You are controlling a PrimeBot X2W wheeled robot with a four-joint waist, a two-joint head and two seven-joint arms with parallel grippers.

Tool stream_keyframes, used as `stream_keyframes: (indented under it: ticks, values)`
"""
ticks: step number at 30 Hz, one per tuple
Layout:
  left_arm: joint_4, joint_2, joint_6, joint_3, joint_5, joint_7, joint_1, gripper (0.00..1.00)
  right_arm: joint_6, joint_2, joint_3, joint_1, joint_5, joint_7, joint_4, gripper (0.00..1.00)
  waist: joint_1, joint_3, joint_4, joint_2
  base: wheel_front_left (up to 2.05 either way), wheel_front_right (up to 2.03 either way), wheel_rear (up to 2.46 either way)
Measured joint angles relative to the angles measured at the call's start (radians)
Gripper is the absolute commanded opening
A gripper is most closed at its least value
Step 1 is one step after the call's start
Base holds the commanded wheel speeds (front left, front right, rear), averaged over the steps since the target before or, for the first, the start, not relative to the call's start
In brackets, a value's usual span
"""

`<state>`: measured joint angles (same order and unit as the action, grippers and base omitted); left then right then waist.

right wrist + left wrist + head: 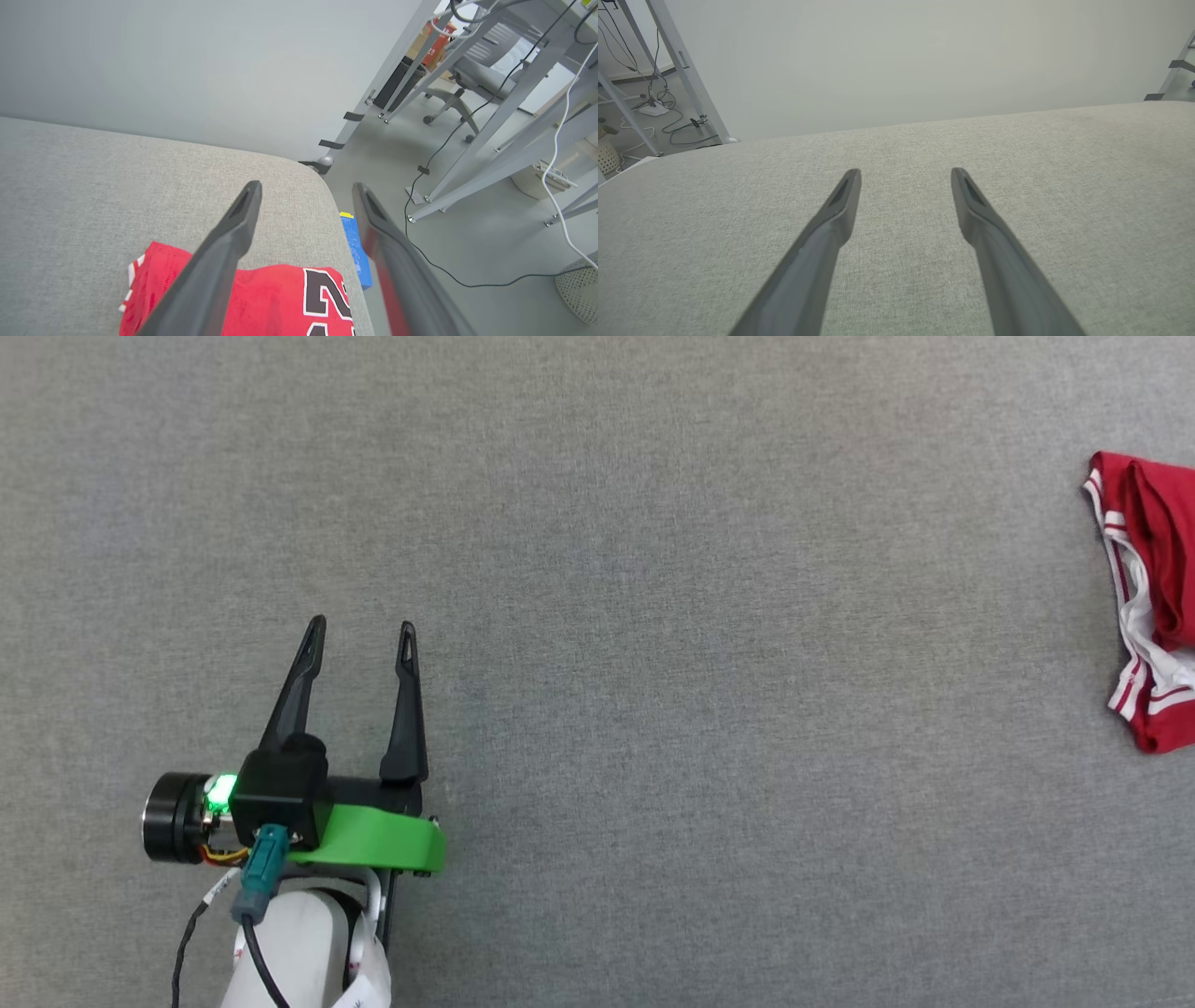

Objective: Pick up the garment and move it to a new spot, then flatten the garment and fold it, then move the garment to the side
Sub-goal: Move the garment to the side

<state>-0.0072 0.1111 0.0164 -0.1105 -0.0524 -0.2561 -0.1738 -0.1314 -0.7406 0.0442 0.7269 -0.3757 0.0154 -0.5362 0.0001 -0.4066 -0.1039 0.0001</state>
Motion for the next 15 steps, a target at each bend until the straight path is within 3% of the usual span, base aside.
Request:
stream_keyframes:
  ticks: [7,15]
  values:
    - [0.011,-0.011,0.007,0.010,-0.012,0.000,0.053,1.00,0.000,0.158,-0.034,-0.079,0.076,-0.187,0.170,1.00,-0.0001,0.099,0.018,0.0000,0.00,0.00,0.00]
    - [0.022,-0.023,0.015,0.012,-0.031,0.000,0.094,1.00,0.000,0.335,-0.028,-0.219,0.113,-0.257,0.331,1.00,-0.0001,0.184,0.066,-0.0001,0.00,0.00,0.00]
